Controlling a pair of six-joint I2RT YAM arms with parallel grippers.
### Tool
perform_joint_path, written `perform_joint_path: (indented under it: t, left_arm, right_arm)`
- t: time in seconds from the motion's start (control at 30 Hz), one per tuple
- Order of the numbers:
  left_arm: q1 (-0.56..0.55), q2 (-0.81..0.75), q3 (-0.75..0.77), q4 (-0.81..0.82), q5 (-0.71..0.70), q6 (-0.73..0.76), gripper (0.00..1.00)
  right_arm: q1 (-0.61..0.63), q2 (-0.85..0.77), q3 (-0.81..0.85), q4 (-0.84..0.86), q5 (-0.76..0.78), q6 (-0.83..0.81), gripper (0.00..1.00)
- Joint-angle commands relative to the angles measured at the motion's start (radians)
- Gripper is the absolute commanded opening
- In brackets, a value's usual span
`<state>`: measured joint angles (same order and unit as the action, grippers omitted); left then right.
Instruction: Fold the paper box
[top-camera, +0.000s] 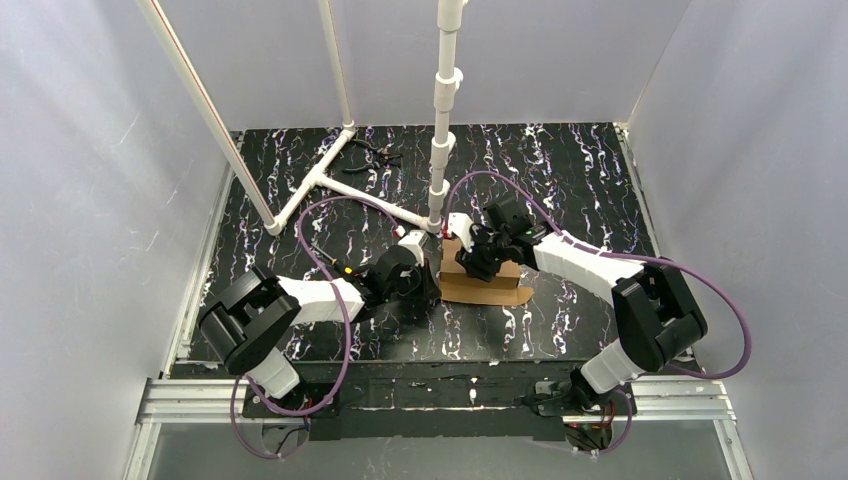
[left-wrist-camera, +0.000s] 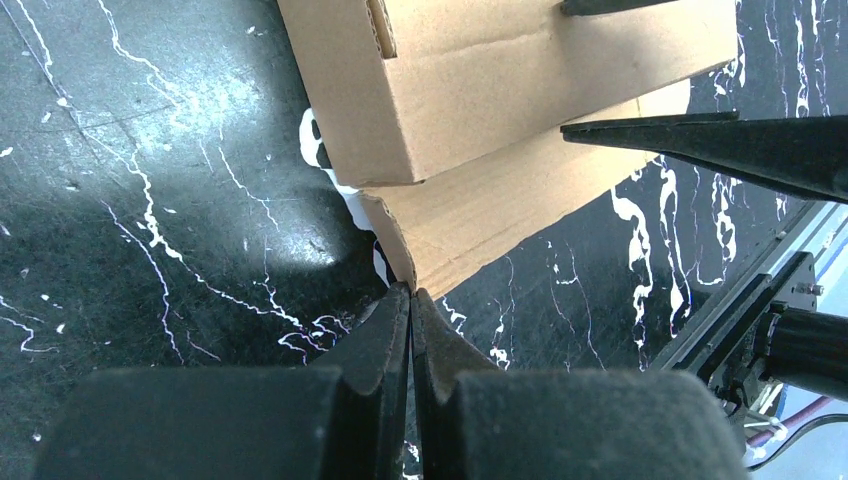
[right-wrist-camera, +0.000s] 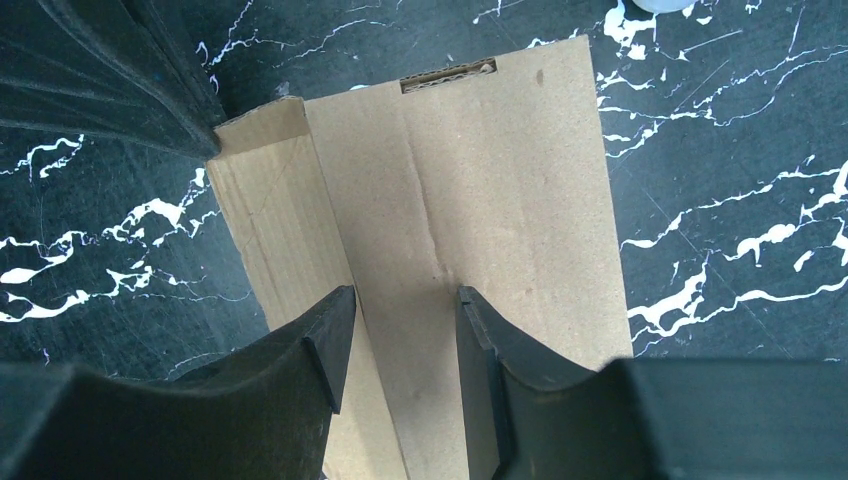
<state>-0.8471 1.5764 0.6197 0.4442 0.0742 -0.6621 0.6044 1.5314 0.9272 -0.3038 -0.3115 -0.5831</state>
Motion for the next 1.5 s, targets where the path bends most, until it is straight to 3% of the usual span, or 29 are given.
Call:
perform_joint_path:
  t: [0.0,0.67,1.0,1.47]
  left_arm:
    - [-0.01,-0.053,-0.01,-0.005,0.039,0.015,0.0]
    - [-0.029,-0.003,0.063,-0.006,0.093,0.124,0.0]
    - [-0.009,-0.03,0.036,-0.006,0.023,0.034,0.0]
    - [-0.003,-0.063,0.009,-0.006,0.02,0.022,0.0]
  right_arm:
    - [0.011,0.081,-0.048,-0.133,0.006,0.016,0.49]
    - [0.014,0.089,-0.047,-0.132,0.01,0.016,0.49]
    - [0.014,0.084,-0.047,-0.133,0.009,0.016,0.49]
    - [0.014,0.086,-0.047,-0.134,0.009,0.016,0.49]
